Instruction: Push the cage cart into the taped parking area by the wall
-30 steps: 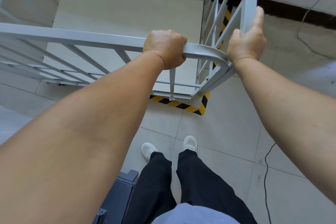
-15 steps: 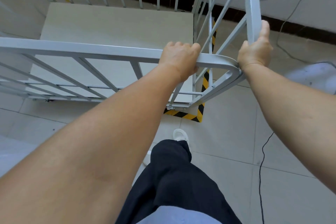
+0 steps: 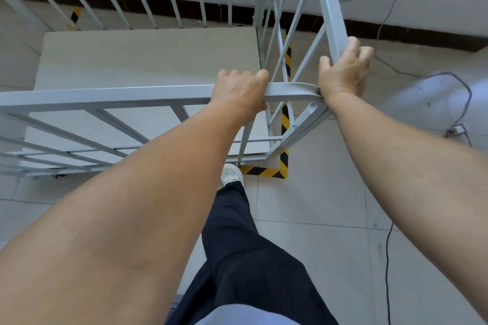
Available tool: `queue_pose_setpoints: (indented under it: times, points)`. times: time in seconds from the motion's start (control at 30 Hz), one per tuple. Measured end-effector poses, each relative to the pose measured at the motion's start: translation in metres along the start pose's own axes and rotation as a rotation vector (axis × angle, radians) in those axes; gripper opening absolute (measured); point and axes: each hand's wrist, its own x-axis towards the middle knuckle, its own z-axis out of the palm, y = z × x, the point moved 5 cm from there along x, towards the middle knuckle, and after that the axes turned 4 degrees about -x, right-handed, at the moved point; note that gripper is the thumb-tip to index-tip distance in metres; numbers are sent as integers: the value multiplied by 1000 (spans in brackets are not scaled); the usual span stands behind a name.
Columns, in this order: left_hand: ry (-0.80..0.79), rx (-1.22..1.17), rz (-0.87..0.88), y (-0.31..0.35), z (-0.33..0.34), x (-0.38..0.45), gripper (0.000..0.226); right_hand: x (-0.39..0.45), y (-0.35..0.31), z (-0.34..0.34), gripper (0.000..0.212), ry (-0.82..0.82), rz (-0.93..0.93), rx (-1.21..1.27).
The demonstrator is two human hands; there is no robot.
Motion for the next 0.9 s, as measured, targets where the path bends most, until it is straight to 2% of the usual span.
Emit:
queue_pose_setpoints:
  times: [0.1,0.2,0.27,0.3,0.4,0.5,0.9]
  points:
    - [-5,-13,-1,0,0,0,26,-9,-13,-9,44,145,-178,-45]
    - [-18,-17,-1,0,1,-1,26,-23,-35,-13,33,179,-350,-7]
    - [-20,-14,1,0,0,0,28,-34,-49,-11,38,126,-438,66]
    - [-22,-13,1,-1,0,0,29,-39,-55,-7,42,41,-462,131]
    - [-28,-19,3,-1,0,-1,31,-45,-58,8,51,-198,-386,240]
    - [-35,-33,12,-2,0,-2,28,-38,-52,12,52,-241,-305,227]
    - [-75,-48,-5,-1,-1,-1,29,-35,-55,18,51,-309,-320,166]
